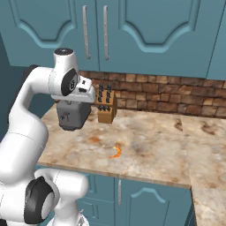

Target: Retrieve the tupperware from the cabinet, then place the raw meat into the tupperware to avoid contamination.

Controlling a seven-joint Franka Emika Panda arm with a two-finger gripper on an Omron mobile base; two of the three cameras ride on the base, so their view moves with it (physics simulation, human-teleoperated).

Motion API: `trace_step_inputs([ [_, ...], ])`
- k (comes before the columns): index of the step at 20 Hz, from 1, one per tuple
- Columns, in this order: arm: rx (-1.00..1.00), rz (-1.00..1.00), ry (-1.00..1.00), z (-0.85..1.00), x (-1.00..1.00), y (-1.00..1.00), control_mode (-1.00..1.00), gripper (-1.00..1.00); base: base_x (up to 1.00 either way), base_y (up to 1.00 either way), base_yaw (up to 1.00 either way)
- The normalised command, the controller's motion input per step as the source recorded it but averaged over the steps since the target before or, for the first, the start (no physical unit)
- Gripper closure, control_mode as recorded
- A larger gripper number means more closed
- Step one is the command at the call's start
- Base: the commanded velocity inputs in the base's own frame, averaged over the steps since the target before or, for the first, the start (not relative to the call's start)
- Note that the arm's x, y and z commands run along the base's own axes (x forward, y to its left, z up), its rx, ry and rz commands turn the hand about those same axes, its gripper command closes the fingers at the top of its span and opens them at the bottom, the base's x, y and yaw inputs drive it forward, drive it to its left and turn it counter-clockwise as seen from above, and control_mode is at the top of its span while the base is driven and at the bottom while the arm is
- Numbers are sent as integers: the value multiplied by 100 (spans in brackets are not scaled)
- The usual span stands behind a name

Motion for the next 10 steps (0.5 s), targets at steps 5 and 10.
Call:
trace_step_inputs([
  [5, 3, 0, -6, 12, -9, -6, -100, -100, 0, 0, 0],
  [10, 5, 0, -17, 30, -14, -16, -100, -100, 0, 0, 0],
])
